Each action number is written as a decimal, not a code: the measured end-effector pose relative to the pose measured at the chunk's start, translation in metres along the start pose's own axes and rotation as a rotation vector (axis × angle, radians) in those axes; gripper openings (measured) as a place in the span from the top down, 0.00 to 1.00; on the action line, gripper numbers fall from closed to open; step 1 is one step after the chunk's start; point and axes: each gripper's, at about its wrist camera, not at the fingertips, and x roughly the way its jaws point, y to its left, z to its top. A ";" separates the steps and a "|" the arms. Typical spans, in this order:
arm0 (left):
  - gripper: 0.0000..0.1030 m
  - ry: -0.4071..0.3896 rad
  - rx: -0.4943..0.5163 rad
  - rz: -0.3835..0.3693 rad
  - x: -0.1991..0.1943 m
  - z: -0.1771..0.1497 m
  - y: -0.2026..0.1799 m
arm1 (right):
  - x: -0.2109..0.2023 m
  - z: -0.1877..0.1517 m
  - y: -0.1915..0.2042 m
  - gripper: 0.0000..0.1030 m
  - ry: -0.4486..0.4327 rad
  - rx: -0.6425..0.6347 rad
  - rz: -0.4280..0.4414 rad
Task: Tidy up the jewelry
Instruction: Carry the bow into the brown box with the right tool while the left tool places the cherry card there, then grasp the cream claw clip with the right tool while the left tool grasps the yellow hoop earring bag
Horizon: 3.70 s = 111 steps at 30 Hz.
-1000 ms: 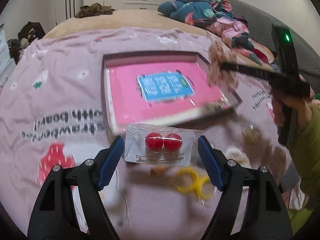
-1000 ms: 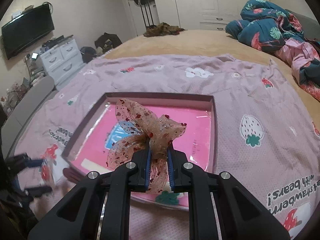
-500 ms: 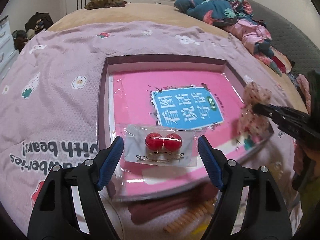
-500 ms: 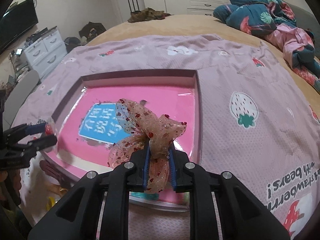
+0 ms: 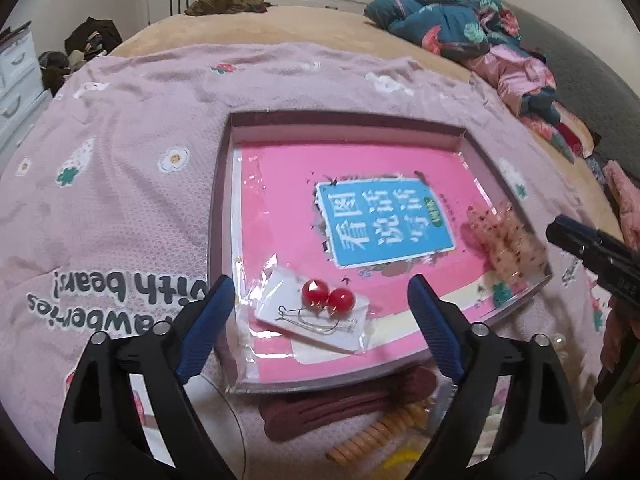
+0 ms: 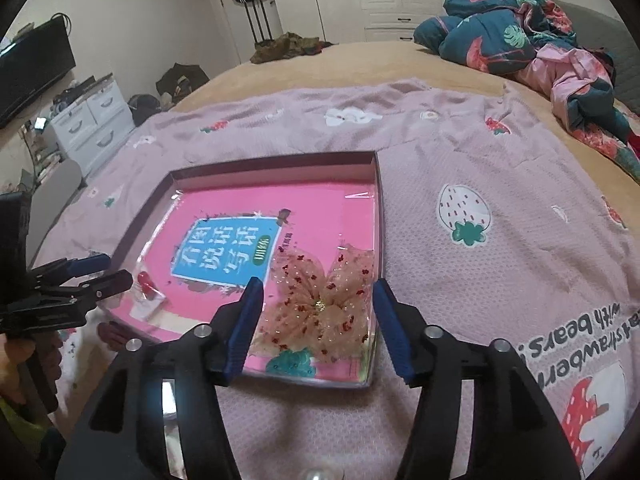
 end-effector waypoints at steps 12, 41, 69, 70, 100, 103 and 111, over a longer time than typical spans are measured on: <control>0.09 -0.085 -0.023 0.048 -0.063 -0.009 -0.012 | -0.069 -0.011 0.015 0.18 -0.099 -0.015 0.032; 0.09 -0.066 -0.039 0.047 -0.102 -0.097 -0.021 | -0.103 -0.091 0.067 0.16 0.016 -0.137 0.152; 0.18 0.090 -0.054 -0.050 -0.065 -0.152 -0.043 | -0.042 -0.121 0.080 0.64 0.186 -0.166 0.284; 0.18 0.092 -0.059 -0.054 -0.063 -0.152 -0.043 | -0.039 -0.121 0.081 0.65 0.189 -0.166 0.288; 0.59 0.084 -0.102 -0.002 -0.027 -0.131 -0.046 | -0.058 -0.094 0.042 0.73 0.037 -0.165 0.185; 0.59 0.076 -0.111 -0.013 -0.034 -0.135 -0.044 | -0.058 -0.091 0.049 0.73 0.034 -0.181 0.184; 0.59 0.054 -0.124 -0.007 -0.053 -0.137 -0.034 | -0.058 -0.081 0.064 0.73 0.021 -0.207 0.191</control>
